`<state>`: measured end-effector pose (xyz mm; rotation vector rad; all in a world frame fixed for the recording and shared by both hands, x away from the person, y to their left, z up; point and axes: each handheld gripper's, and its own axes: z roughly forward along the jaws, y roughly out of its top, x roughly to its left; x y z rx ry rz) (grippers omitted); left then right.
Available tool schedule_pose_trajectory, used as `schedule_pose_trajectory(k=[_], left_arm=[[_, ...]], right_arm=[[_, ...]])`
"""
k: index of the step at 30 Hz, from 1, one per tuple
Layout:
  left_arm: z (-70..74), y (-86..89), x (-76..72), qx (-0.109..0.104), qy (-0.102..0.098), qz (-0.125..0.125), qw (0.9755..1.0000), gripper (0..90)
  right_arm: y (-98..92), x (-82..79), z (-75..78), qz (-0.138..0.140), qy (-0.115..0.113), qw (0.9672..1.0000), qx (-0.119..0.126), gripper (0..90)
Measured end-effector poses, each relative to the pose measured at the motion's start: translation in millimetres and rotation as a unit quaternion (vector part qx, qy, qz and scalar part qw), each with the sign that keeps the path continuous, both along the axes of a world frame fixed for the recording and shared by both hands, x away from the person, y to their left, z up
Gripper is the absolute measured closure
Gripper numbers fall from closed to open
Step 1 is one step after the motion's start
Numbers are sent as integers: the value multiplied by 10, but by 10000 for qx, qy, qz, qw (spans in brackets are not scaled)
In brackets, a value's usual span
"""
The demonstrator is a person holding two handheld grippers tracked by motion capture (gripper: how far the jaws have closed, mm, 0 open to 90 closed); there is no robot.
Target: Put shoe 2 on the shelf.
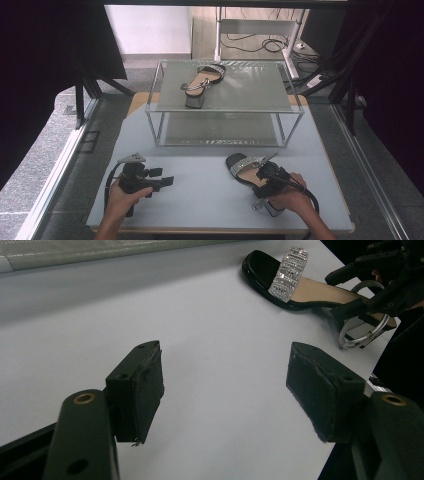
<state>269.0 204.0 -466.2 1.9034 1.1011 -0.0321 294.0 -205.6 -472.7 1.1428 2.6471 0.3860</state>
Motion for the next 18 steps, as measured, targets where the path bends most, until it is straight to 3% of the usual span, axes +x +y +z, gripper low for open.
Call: schedule_pose_trajectory(k=[6,11,18], left_arm=[[-17,-23,2,21,26,-10,10000,316],[-9,-12,-6,1,14,-9,10000,316],[-20,-18,4,-21,58,-13,10000,316]], right_arm=[[36,41,-99,-213,312,9993,-52,329],[37,86,-71,-424,425,9981,-115,396],[-98,126,-49,-461,538,9970,309,413]])
